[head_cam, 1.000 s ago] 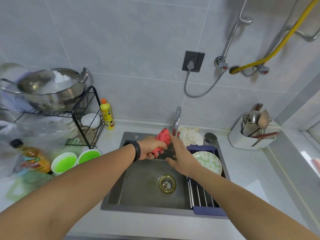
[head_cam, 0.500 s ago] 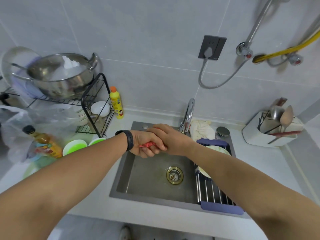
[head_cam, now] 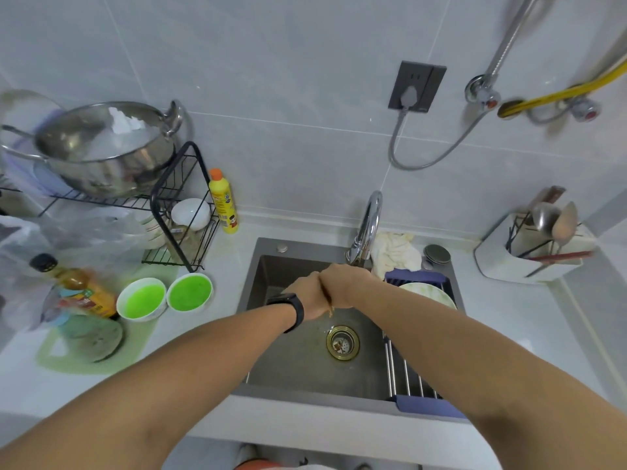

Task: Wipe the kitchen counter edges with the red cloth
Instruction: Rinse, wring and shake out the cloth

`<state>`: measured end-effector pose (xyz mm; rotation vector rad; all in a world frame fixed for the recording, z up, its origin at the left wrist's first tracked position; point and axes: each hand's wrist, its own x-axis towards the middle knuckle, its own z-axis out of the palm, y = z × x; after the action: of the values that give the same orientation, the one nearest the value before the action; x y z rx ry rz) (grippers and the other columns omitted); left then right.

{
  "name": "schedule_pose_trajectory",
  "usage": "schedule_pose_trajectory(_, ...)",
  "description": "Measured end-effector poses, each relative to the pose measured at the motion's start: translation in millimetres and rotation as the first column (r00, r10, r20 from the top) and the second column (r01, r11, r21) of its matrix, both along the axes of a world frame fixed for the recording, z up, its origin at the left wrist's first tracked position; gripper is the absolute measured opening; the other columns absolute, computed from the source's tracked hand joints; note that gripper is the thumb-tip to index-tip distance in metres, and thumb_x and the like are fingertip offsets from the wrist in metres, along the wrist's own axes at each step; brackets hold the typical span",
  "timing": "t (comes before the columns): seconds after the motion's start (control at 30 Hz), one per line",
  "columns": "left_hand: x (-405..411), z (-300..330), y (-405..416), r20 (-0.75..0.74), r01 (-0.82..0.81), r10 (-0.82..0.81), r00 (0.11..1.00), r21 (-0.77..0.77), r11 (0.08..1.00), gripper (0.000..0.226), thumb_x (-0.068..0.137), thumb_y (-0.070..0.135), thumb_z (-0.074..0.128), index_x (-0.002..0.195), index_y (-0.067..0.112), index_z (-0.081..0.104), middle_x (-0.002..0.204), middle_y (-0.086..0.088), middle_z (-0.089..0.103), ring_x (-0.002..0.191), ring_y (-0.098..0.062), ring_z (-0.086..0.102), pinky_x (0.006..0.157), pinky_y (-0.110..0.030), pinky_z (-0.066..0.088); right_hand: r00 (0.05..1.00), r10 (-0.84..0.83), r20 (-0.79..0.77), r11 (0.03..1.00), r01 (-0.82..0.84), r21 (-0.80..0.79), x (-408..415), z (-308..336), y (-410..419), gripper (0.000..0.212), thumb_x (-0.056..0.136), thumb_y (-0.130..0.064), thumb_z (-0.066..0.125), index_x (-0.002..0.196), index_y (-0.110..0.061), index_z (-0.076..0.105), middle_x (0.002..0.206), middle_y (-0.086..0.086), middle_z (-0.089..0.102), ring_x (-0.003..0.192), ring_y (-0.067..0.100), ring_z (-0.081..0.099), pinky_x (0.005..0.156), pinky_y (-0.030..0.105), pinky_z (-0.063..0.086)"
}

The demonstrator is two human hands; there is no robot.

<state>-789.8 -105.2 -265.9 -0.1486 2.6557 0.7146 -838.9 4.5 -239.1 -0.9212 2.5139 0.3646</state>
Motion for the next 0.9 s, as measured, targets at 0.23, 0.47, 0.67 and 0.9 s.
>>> schedule_pose_trajectory(0.23, 3, -2, 2, -0.12, 0.194, -0.234, 0.965, -0.274, 0.942, 0.029, 0.094, 0.033, 0.053, 0.114, 0.014, 0.046, 0.106, -0.011, 0.071, 0.089, -0.035, 0.069, 0.069, -0.038, 0.048, 0.974, -0.118, 0.196, 0.993, 0.115, 0.022, -1, -10, 5, 0.015, 0.094, -0.021, 0.064, 0.085, -0.009, 0.06, 0.076, 0.004, 0.058, 0.078, 0.028, 0.06, 0.067, 0.035, 0.048)
schedule_pose_trajectory(0.47, -4, 5, -3, -0.056, 0.149, -0.151, 0.987, -0.031, 0.988, 0.048, 0.087, 0.032, 0.068, 0.124, 0.018, 0.041, 0.103, -0.007, 0.067, 0.087, -0.029, 0.067, 0.076, -0.044, 0.057, 0.951, -0.202, 0.235, 0.921, 0.266, -0.284, 8, -26, 28, 0.04, 0.092, -0.032, 0.065, 0.124, -0.01, 0.054, 0.109, 0.008, 0.067, 0.1, 0.029, 0.066, 0.085, 0.037, 0.049)
schedule_pose_trajectory(0.67, -6, 31, -30, 0.254, -0.195, 0.027, 0.967, 0.664, 0.721, 0.05, 0.086, 0.026, 0.083, 0.13, 0.018, 0.059, 0.126, -0.007, 0.062, 0.109, -0.024, 0.067, 0.077, -0.03, 0.06, 0.845, -0.397, 0.357, 0.613, 0.534, -0.582, 31, -42, 57, 0.067, 0.083, -0.022, 0.077, 0.139, -0.015, 0.04, 0.128, 0.008, 0.051, 0.106, 0.021, 0.057, 0.087, 0.027, 0.042)
schedule_pose_trajectory(0.9, 3, 32, -16, 0.192, -0.389, 0.373, 0.908, 0.717, 0.578, 0.023, 0.095, 0.024, 0.07, 0.108, 0.006, 0.069, 0.107, -0.012, 0.073, 0.102, -0.029, 0.071, 0.087, -0.047, 0.062, 0.851, -0.447, 0.277, 0.407, 0.469, -0.784, 57, -46, 72, 0.068, 0.082, -0.022, 0.084, 0.133, -0.01, 0.04, 0.127, 0.005, 0.04, 0.108, 0.019, 0.052, 0.086, 0.015, 0.039)
